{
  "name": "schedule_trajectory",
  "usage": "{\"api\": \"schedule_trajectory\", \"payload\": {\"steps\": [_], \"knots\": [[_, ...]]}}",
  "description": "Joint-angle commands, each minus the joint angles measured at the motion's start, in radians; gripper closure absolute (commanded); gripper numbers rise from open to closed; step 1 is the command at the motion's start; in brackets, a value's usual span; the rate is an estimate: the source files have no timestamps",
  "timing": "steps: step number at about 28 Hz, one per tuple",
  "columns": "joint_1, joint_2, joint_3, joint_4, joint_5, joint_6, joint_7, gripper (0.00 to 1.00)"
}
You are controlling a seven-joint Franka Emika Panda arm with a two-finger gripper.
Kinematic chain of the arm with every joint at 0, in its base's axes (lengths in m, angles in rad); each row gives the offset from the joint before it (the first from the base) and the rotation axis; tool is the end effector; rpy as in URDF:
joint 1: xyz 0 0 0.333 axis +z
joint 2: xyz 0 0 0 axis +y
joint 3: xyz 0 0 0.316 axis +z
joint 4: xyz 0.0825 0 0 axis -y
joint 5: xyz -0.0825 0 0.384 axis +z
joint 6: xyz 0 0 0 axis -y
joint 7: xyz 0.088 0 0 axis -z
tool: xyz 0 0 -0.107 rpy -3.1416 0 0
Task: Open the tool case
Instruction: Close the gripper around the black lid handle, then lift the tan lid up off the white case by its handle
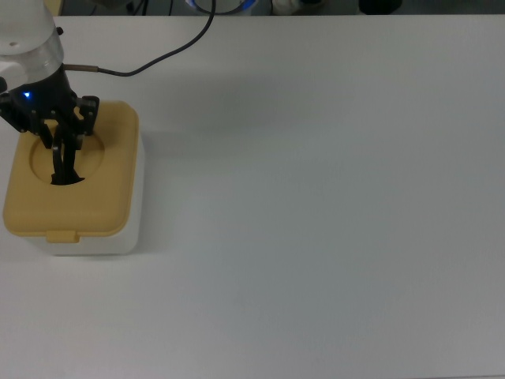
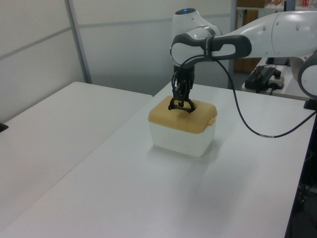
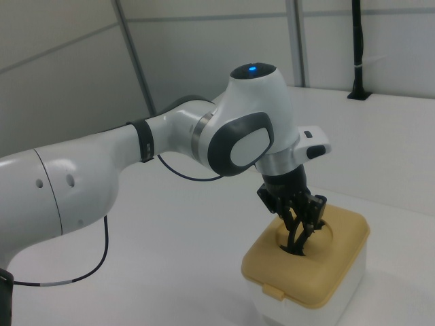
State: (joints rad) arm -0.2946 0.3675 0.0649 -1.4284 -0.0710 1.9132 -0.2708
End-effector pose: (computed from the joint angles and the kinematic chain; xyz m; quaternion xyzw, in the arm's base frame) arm 0.6624 -0.1671 0.4975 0.9976 0.0276 0.0516 0.0365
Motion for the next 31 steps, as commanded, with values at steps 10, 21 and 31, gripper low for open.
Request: {"api": "schedule_trajectory", "payload": {"steps": [10, 21, 31], "knots": [[-0.017, -0.002, 0.003, -0.009, 0.007, 0.029, -0.045, 1.00], [-0.017, -0.027, 0.006, -0.003, 0.014, 0.017, -0.057, 1.00], [0.040, -0.088, 0.015, -0.001, 0.043, -0.035, -0.045, 1.00]]}}
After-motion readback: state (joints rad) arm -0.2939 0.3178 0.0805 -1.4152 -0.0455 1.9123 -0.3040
